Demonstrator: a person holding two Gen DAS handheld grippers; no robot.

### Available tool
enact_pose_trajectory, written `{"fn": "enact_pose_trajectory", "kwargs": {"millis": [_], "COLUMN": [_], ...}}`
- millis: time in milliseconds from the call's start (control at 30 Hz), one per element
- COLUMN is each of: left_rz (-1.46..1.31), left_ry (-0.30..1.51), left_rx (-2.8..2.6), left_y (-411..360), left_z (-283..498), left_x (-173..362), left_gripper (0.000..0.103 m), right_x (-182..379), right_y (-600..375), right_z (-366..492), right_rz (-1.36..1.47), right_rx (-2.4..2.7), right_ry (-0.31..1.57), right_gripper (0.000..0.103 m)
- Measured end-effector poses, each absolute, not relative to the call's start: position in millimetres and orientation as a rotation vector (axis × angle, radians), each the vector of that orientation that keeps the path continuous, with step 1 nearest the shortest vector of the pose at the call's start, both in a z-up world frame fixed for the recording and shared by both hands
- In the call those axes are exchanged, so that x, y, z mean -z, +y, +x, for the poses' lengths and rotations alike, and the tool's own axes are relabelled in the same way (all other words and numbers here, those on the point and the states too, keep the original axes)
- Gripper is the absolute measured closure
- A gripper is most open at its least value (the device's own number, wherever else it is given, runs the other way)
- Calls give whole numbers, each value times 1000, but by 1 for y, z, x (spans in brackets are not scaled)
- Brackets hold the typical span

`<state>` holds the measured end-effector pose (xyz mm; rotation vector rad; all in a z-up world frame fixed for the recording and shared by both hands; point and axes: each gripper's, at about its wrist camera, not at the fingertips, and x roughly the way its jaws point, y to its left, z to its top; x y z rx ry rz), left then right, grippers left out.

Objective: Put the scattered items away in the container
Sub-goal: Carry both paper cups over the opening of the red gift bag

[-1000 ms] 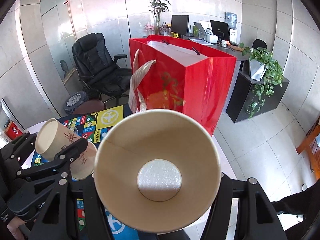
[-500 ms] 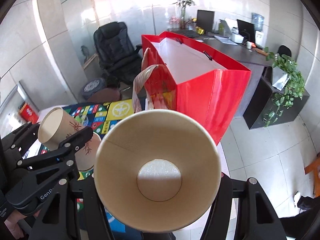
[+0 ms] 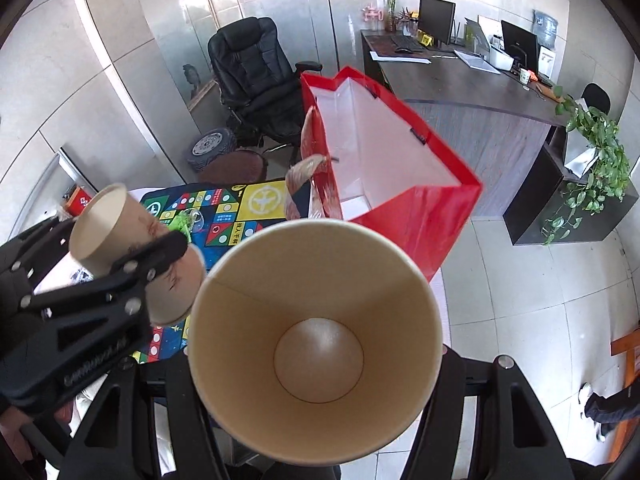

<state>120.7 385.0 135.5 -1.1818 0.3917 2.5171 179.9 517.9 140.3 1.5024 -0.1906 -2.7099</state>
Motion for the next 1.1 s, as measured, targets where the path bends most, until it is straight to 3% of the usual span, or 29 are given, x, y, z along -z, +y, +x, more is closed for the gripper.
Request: {"fn": "enact_pose_trajectory", "kwargs": {"millis": [333, 633, 1100], "left_rz": [-1074, -995, -1179], "left_ry": [373, 402, 603], "left_rx": [-2513, -2376, -2148], "left_y": [396, 433, 510], "left_z": [112, 35, -85], "left_x": [-183, -221, -164], "left_gripper": [41, 40, 40], "right_x": [-192, -235, -185], "right_y": [532, 554, 571], "right_z": [184, 132, 21], "right_rz": [1476, 1392, 1629], "right_rx": [2706, 2760, 2615], "right_ry": [-127, -106, -137], "right_gripper": [36, 36, 36]}}
